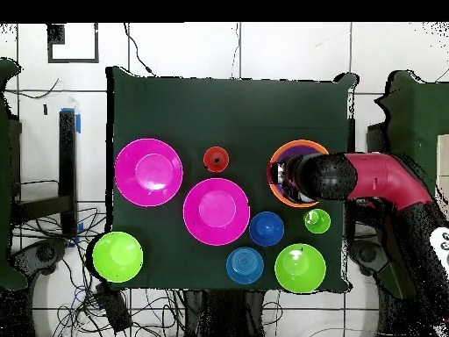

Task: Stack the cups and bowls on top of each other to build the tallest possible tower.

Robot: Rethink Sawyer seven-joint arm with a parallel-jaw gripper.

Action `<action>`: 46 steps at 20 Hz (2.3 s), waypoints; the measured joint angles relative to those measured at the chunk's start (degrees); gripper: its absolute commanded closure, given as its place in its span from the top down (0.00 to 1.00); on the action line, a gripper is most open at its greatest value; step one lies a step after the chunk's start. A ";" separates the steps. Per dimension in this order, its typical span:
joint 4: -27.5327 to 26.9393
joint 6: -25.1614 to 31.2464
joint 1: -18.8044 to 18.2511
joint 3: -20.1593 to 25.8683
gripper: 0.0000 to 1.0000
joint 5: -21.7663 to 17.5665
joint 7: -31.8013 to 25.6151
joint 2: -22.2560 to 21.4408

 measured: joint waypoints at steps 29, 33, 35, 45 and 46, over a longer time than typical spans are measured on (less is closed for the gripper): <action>2.69 -16.51 4.49 -3.92 1.00 -7.16 0.00 6.92; 2.07 -16.51 4.49 -4.11 1.00 -7.96 0.00 8.19; 1.80 -16.52 4.49 -4.30 1.00 -8.48 0.00 8.70; 1.72 -16.53 4.45 -4.73 1.00 -9.20 0.00 8.69; 1.72 -16.52 4.44 -4.73 1.00 -9.20 0.00 8.66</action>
